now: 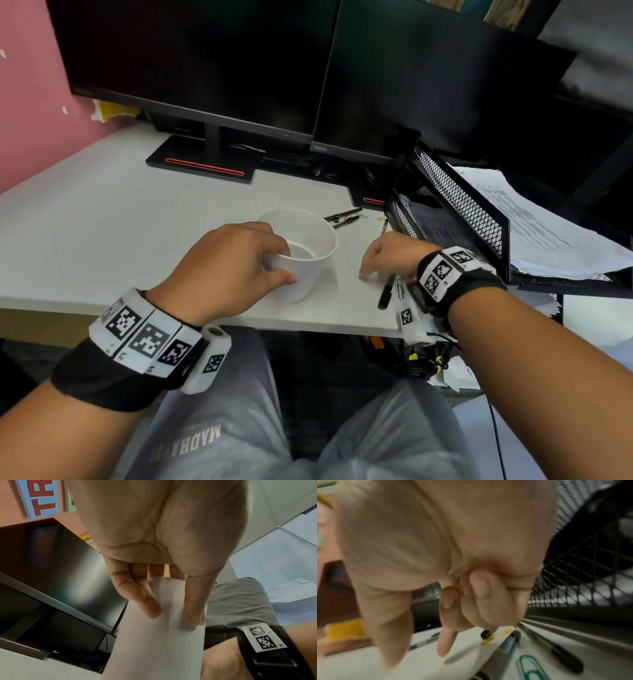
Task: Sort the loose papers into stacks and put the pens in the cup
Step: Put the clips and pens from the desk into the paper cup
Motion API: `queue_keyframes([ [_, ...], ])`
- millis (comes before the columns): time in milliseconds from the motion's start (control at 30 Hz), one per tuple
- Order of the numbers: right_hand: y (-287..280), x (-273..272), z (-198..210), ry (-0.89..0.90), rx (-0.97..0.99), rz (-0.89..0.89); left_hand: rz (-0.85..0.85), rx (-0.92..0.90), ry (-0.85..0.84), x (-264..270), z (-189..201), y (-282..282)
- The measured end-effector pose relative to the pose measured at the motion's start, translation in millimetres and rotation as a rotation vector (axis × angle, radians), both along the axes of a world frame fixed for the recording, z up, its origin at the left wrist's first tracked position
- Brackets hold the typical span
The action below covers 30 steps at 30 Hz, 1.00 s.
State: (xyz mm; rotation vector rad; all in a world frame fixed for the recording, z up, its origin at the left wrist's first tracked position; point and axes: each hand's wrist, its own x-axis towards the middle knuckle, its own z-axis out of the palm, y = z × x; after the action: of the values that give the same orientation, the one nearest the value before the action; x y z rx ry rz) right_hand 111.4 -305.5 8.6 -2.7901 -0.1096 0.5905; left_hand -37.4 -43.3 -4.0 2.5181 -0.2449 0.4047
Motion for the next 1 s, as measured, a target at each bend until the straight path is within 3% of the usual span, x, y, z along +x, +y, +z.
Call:
queue_keyframes([
  [367,18.6,-1.0,-9.8,0.021,-0.181,0.153,-0.004,0.001,0.007,-2.4,2.1,-1.6],
  [633,9.9,7.6,5.3,-0.068,-0.098,0.077,-0.004,0.023,0.027,-1.0,2.3,1.0],
  [867,2.7,15.3,2.3,-0.017,-0.297,0.094,0.007,0.019,0.009,1.2,2.3,3.5],
  [1000,7.3,14.2,-6.6,-0.011,-0.302,0.112,0.001,0.021,0.016,0.7,1.6,1.9],
])
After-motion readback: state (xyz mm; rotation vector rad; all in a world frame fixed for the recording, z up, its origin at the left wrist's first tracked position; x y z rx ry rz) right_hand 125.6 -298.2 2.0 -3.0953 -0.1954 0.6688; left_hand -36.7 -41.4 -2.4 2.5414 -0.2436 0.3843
